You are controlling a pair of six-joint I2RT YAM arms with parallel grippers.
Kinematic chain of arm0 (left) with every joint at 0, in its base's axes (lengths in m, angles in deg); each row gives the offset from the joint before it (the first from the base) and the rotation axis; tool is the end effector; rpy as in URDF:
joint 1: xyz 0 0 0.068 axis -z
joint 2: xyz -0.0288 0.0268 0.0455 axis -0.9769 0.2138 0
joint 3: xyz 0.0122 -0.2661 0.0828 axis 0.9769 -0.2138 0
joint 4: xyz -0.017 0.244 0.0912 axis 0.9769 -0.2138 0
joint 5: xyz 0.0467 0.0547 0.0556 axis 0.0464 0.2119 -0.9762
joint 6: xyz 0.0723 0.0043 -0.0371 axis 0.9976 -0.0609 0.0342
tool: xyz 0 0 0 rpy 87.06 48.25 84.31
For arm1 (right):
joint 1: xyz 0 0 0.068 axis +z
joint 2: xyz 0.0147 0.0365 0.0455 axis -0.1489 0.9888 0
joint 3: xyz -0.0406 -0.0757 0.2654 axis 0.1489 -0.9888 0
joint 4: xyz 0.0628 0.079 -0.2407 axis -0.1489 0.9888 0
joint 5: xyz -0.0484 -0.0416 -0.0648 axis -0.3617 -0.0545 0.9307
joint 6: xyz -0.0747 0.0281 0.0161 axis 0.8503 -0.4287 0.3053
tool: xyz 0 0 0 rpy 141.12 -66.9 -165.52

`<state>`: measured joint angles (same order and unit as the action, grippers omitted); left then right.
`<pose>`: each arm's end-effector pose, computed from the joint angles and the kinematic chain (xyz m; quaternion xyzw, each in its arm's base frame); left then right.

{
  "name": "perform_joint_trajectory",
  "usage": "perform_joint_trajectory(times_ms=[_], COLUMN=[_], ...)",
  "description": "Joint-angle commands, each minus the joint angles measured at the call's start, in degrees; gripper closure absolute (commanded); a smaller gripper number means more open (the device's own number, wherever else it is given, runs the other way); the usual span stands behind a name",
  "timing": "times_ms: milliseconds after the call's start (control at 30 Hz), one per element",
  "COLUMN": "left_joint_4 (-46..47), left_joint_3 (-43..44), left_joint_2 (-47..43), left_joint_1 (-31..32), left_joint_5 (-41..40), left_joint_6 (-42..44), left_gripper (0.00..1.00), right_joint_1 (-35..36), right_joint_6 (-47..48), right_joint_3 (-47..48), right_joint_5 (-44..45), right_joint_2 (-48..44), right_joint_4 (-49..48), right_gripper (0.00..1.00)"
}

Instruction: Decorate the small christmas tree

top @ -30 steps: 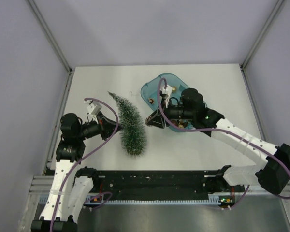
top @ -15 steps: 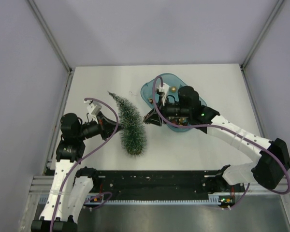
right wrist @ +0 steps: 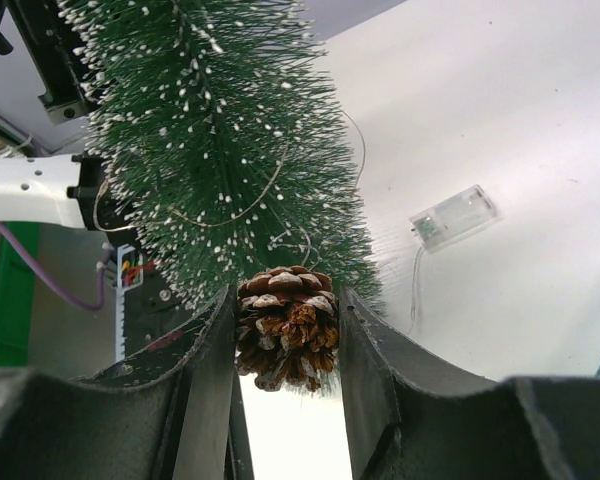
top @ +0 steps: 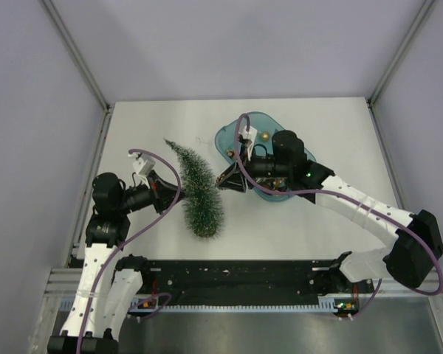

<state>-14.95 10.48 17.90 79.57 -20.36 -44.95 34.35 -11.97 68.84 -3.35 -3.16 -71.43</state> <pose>0.1501 -0.0666 0.3130 0.2436 0.6947 -0.4661 0.4907 0.2143 0.2569 0.3375 -0.4020 0.6655 0.4783 0.4084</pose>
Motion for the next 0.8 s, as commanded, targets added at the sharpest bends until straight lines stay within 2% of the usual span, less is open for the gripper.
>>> perform_joint_trajectory(times_ms=[0,300,567,767], left_joint_4=[3.8,4.2,3.3,3.4], left_joint_3=[-0.3,-0.5,-0.2,-0.4], left_joint_2=[-1.1,-0.9,-1.3,-1.3], left_joint_1=[-0.2,-0.2,-0.1,-0.1], left_joint_5=[0.6,0.7,0.9,1.0], left_joint_6=[-0.8,-1.1,-0.6,-0.4], left_gripper=[1.0,1.0,1.0,1.0], right_joint_1=[1.0,1.5,1.4,1.3], right_joint_6=[0.0,2.0,1.4,0.0], right_joint_3=[0.1,2.4,4.6,5.6], right_joint_5=[-1.5,-0.3,3.4,2.6], right_joint_2=[-0.1,-2.2,-0.6,-1.3], right_joint_4=[-2.2,1.2,-2.0,-4.3], right_gripper=[0.9,0.91,0.91,0.92])
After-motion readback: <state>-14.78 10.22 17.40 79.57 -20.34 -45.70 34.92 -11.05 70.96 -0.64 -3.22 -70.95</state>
